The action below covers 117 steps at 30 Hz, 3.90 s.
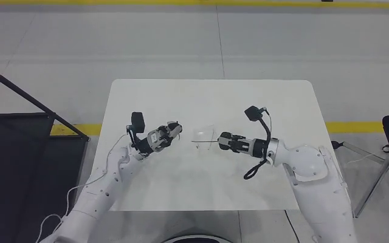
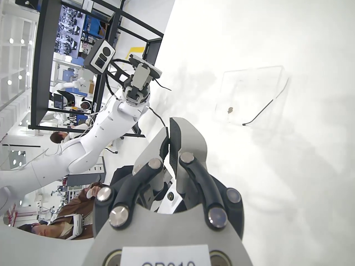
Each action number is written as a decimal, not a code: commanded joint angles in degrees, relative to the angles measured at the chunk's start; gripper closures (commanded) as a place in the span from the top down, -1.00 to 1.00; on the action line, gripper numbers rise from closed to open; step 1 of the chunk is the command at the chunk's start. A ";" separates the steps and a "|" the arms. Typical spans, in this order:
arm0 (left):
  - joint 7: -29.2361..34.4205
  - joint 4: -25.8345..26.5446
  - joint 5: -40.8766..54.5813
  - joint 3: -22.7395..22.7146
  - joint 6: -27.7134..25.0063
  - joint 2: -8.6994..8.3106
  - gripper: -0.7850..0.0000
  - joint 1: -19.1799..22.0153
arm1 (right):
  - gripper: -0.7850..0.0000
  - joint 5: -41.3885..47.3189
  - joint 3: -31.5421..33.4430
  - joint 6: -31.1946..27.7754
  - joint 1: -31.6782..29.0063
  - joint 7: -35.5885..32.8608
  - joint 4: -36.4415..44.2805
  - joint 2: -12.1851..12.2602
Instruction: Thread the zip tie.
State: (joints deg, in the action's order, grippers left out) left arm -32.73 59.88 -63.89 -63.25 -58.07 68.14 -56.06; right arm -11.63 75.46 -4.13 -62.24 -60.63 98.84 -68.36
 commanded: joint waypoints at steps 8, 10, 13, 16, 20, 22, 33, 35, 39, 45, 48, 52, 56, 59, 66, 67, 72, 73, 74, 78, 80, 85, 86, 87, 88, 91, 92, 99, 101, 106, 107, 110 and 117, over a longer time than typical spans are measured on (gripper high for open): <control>0.22 -0.65 0.03 0.85 0.07 0.07 -1.00 0.48 | -1.00 0.01 -0.10 0.01 -0.14 0.28 0.02 -0.01; 1.28 0.53 0.70 0.90 1.49 0.15 -1.00 -0.22 | -1.00 0.04 -0.94 0.54 -0.57 1.62 0.47 -0.07; 2.97 2.59 1.18 0.78 2.89 0.16 -1.00 -1.13 | -1.00 2.37 -1.78 3.01 -0.25 3.28 0.47 -0.27; 3.72 4.20 0.43 0.59 4.03 0.10 -1.00 -1.89 | -1.00 4.30 -2.37 4.86 -0.04 5.04 0.62 -0.43; 3.83 5.90 -1.43 0.38 5.75 0.04 -1.00 -2.72 | -1.00 5.06 -3.10 6.88 0.04 6.64 1.02 -0.49; 3.55 6.34 -2.21 0.47 6.36 0.07 -1.00 -2.99 | -1.00 4.99 -3.52 7.70 0.00 7.18 1.26 -0.49; 2.22 6.57 -4.06 0.71 7.78 0.21 -1.00 -3.41 | -1.00 5.73 -4.29 12.73 0.17 11.32 1.68 -0.51; 2.22 6.57 -4.06 0.71 7.78 0.21 -1.00 -3.41 | -1.00 5.50 -4.30 13.07 0.19 11.20 1.66 -0.43; 2.22 6.57 -4.06 0.71 7.78 0.21 -1.00 -3.41 | -1.00 5.61 -4.14 13.84 0.12 11.25 1.71 -0.28; 2.79 7.09 -3.82 0.66 8.74 0.24 -1.00 -3.77 | -1.00 5.79 -4.02 14.96 0.46 10.96 1.59 -0.08; 4.09 8.74 -3.62 0.24 10.86 0.21 -1.00 -4.55 | -1.00 5.92 -3.88 15.08 0.19 11.07 1.84 0.03; 3.79 10.18 -5.16 -0.11 13.95 0.21 -1.00 -5.34 | -1.00 5.98 -3.82 15.37 0.07 11.10 2.04 0.17; 2.35 10.90 -7.70 -0.02 16.63 0.25 -1.00 -5.90 | -1.00 6.16 -3.89 15.61 0.10 11.10 2.11 0.28; 1.35 11.06 -9.24 0.22 17.81 0.30 -1.00 -6.11 | -1.00 6.52 -3.85 15.56 0.12 11.14 2.10 0.36; 0.05 10.76 -10.35 0.36 18.30 0.40 -1.00 -6.01 | -1.00 6.82 -3.99 15.93 0.28 11.43 2.00 0.52; -0.13 10.71 -10.40 0.35 18.36 0.41 -1.00 -6.02 | -1.00 6.86 -4.07 16.03 0.33 11.47 1.98 0.53; -0.65 10.61 -10.78 0.26 18.27 0.42 -1.00 -6.01 | -1.00 6.86 -4.31 16.45 0.61 11.51 1.87 0.64; -0.74 10.58 -10.85 0.25 18.25 0.42 -1.00 -6.02 | -1.00 6.92 -4.36 16.53 0.65 11.48 1.81 0.66; -0.79 10.55 -10.90 0.23 18.23 0.42 -1.00 -6.02 | -1.00 6.96 -4.39 16.59 0.71 11.48 1.80 0.67; -1.04 10.47 -11.21 0.19 17.97 0.42 -1.00 -6.02 | -1.00 7.29 -4.51 16.45 0.88 11.68 1.74 0.74; -1.07 10.43 -11.39 0.21 17.94 0.42 -1.00 -6.01 | -1.00 7.46 -4.59 16.23 0.82 11.78 1.74 0.77; -0.96 10.32 -11.45 0.23 17.89 0.46 -1.00 -5.98 | -1.00 7.36 -4.81 16.36 0.92 11.77 1.79 0.88; -0.97 10.32 -11.47 0.23 17.89 0.46 -1.00 -6.00 | -1.00 7.40 -4.89 16.49 0.99 11.73 1.74 0.90; -0.98 10.33 -11.48 0.23 17.90 0.47 -1.00 -6.00 | -1.00 7.40 -4.96 16.64 1.06 11.79 1.66 0.91; -0.98 10.33 -11.49 0.22 17.90 0.48 -1.00 -6.01 | -1.00 7.35 -5.07 16.77 1.16 11.79 1.65 0.92; -1.06 10.39 -11.58 0.21 17.91 0.49 -1.00 -6.04 | -1.00 7.23 -5.27 17.13 1.35 11.77 1.56 0.97; -1.11 10.39 -11.65 0.19 17.95 0.49 -1.00 -6.06 | -1.00 7.26 -5.29 17.26 1.40 11.77 1.53 0.99; -1.29 10.44 -11.67 0.15 18.13 0.53 -1.00 -6.20 | -1.00 7.60 -5.43 17.82 1.70 11.83 1.25 1.11; -1.32 10.45 -11.64 0.14 18.16 0.55 -1.00 -6.23 | -1.00 7.52 -5.49 17.89 1.77 11.76 1.27 1.16; -1.32 10.46 -11.68 0.12 18.17 0.58 -1.00 -6.26 | -1.00 7.47 -5.65 18.19 1.90 11.79 1.29 1.26; -1.36 10.48 -11.70 0.12 18.17 0.58 -1.00 -6.26 | -1.00 7.50 -5.69 18.21 1.92 11.81 1.29 1.28; -1.52 10.43 -11.84 0.12 18.17 0.59 -1.00 -6.26 | -1.00 7.41 -5.86 18.43 2.02 11.86 1.25 1.33; -1.71 10.32 -11.87 0.09 18.17 0.64 -1.00 -6.28 | -1.00 7.11 -6.25 18.71 2.22 11.91 1.25 1.45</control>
State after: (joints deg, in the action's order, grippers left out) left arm -34.40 70.22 -75.78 -63.16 -39.91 68.77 -62.33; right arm -4.51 69.23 14.53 -60.03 -48.79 100.07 -66.93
